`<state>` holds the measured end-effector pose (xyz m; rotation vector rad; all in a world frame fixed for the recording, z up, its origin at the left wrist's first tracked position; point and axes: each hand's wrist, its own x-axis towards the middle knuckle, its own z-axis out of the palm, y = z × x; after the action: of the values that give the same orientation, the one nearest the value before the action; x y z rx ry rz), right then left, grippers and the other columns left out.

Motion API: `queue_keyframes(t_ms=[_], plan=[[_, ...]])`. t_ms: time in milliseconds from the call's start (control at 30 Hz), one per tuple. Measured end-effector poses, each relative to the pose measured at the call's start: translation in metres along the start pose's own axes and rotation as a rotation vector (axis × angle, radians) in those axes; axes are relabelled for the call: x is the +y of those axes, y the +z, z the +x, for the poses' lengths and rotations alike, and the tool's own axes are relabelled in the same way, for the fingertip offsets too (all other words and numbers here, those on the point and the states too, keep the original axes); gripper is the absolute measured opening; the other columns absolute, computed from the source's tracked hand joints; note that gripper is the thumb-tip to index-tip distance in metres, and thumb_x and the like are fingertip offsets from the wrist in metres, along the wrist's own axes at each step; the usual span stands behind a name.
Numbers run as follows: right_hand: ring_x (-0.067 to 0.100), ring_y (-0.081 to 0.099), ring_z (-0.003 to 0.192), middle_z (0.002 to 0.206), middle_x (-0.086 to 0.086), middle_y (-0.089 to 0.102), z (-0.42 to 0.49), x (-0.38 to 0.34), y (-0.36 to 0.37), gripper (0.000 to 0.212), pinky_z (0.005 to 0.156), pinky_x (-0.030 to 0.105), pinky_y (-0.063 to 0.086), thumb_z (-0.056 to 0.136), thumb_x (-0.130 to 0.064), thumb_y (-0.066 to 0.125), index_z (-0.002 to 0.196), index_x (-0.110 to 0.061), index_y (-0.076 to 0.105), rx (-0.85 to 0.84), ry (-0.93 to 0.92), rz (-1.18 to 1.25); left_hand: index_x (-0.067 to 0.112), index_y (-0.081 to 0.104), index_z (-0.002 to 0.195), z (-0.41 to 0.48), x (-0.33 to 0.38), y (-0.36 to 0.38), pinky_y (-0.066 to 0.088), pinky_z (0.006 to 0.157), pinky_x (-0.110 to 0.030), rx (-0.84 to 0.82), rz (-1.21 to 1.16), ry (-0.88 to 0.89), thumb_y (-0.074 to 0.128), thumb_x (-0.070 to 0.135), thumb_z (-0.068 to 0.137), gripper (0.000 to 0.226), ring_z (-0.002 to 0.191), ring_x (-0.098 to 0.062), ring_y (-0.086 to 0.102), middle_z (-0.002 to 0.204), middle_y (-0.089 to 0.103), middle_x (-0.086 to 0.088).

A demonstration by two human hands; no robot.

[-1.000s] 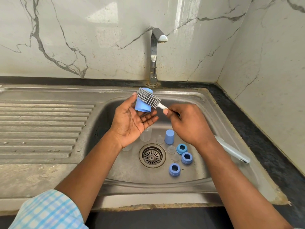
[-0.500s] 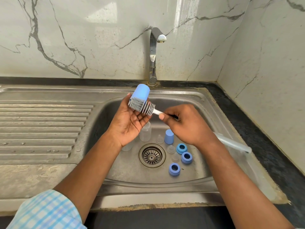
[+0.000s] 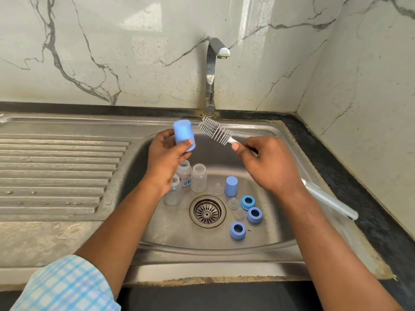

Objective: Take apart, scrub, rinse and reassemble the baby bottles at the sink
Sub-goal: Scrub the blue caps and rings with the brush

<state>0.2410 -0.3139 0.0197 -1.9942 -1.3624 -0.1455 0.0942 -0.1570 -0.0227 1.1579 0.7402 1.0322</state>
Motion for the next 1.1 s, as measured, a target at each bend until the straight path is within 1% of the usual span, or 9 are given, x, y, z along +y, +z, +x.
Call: queue_keyframes(t_ms=[67,133,233,333,533,733,933,1033,1100], plan=[[0.021,0.044,0.051,0.049,-0.001,0.044,0.001,0.003,-0.003,0.042,0.050,0.034,0.033,0.096,-0.042,0.058,0.066,-0.013,0.060,0.009,0.007,0.015,0.025,0.055,0.106,0.001,-0.005,-0.004,0.052,0.078,-0.019,0.031,0.266,0.186,0.078,-0.001,0.078,0.044,0.097,-0.011,0.064,0.106,0.065,0.006],[0.022,0.045,0.051,0.049,-0.001,0.045,0.001,0.004,-0.001,0.043,0.050,0.035,0.035,0.096,-0.042,0.058,0.065,-0.013,0.059,0.000,0.008,0.019,0.024,0.056,0.106,-0.001,-0.008,-0.004,0.049,0.076,-0.014,-0.012,0.400,0.289,0.080,0.000,0.075,0.046,0.098,-0.008,0.062,0.108,0.064,0.008],[0.020,0.045,0.051,0.050,-0.002,0.047,-0.001,0.003,0.005,0.043,0.050,0.032,0.034,0.096,-0.044,0.057,0.066,-0.014,0.059,-0.039,-0.006,0.024,0.024,0.057,0.109,-0.001,-0.014,-0.002,0.054,0.088,-0.029,-0.053,0.463,0.339,0.084,0.004,0.073,0.049,0.104,-0.010,0.065,0.111,0.067,0.005],[0.017,0.049,0.053,0.052,-0.002,0.051,-0.001,0.000,0.010,0.041,0.049,0.031,0.033,0.096,-0.047,0.056,0.069,-0.017,0.063,-0.084,-0.022,-0.002,0.024,0.060,0.109,-0.004,-0.015,0.000,0.056,0.090,-0.035,-0.086,0.460,0.333,0.086,0.005,0.071,0.050,0.101,-0.011,0.068,0.108,0.070,0.007],[0.020,0.046,0.050,0.049,-0.004,0.047,0.003,0.004,0.012,0.046,0.050,0.029,0.025,0.097,-0.044,0.055,0.060,-0.018,0.053,0.046,0.071,-0.046,0.018,0.064,0.110,-0.015,-0.013,0.011,0.052,0.092,-0.024,-0.220,0.382,0.350,0.084,-0.006,0.068,0.052,0.105,-0.008,0.067,0.110,0.071,0.004],[0.016,0.041,0.047,0.047,-0.002,0.043,0.003,0.002,0.008,0.047,0.048,0.029,0.022,0.097,-0.045,0.055,0.063,-0.013,0.054,-0.043,-0.030,-0.040,0.020,0.064,0.106,-0.012,-0.010,0.008,0.057,0.084,-0.030,-0.096,0.336,0.281,0.082,-0.002,0.073,0.043,0.096,-0.010,0.071,0.104,0.073,0.002],[0.017,0.045,0.048,0.049,-0.004,0.048,0.005,0.007,0.008,0.043,0.048,0.029,0.024,0.097,-0.045,0.056,0.067,-0.015,0.062,0.058,0.027,-0.098,0.024,0.063,0.108,-0.022,-0.010,0.014,0.052,0.089,-0.021,-0.219,0.423,0.368,0.081,-0.006,0.071,0.051,0.103,-0.003,0.067,0.108,0.070,0.013],[0.014,0.045,0.048,0.049,-0.004,0.047,0.003,0.005,0.007,0.045,0.048,0.028,0.024,0.097,-0.047,0.054,0.063,-0.018,0.057,-0.007,-0.007,-0.112,0.027,0.063,0.106,-0.017,-0.012,0.010,0.054,0.088,-0.025,-0.154,0.499,0.412,0.083,0.001,0.072,0.047,0.100,-0.003,0.068,0.105,0.071,0.012],[0.013,0.043,0.048,0.048,-0.005,0.044,0.002,-0.002,0.009,0.047,0.049,0.029,0.023,0.097,-0.048,0.054,0.058,-0.022,0.050,-0.074,-0.037,-0.128,0.018,0.065,0.111,-0.012,-0.011,0.006,0.057,0.086,-0.032,-0.084,0.488,0.379,0.082,0.006,0.075,0.042,0.096,-0.006,0.070,0.104,0.074,0.005]])
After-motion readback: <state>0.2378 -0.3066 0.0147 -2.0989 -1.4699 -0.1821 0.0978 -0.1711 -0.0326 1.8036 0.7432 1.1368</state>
